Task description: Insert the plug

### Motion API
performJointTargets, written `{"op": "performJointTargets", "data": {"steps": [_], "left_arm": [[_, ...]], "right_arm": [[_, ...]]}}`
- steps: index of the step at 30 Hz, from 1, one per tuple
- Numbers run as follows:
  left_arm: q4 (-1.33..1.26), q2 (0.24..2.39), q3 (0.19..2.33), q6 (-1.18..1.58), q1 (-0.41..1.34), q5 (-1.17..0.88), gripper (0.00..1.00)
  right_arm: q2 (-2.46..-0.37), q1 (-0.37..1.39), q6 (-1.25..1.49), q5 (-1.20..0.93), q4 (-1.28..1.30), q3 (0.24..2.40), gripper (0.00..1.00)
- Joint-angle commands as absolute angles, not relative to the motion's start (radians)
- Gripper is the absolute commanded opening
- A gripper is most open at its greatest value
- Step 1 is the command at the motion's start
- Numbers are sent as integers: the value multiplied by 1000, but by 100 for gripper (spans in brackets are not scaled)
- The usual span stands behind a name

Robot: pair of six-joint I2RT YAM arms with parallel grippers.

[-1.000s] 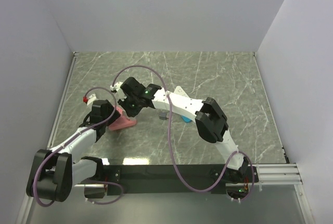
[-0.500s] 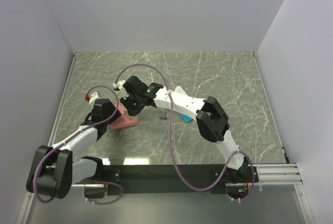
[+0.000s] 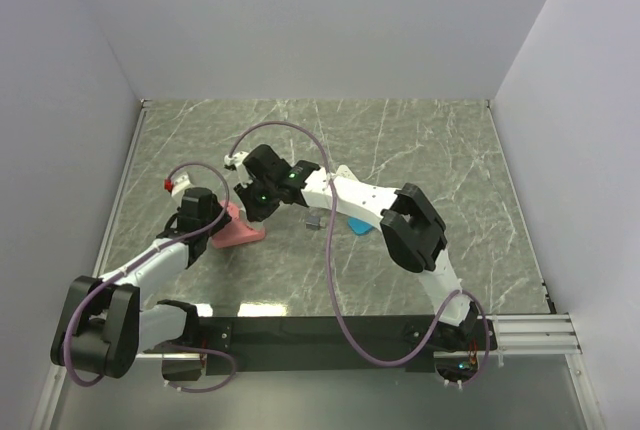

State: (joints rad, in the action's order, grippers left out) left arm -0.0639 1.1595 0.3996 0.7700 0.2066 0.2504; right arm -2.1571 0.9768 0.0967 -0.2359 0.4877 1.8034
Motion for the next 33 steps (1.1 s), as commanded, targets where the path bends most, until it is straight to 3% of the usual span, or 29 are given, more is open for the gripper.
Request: {"op": "performJointTargets", "data": {"steps": [1, 33], "left_arm": [[-49, 1184, 423, 792, 264, 109, 43], [-40, 1186, 431, 776, 275, 118, 42]], "right_arm": [[-2246, 1014, 124, -278, 495, 1726, 0], [-2180, 1088, 203, -232, 373, 1476, 0]]}}
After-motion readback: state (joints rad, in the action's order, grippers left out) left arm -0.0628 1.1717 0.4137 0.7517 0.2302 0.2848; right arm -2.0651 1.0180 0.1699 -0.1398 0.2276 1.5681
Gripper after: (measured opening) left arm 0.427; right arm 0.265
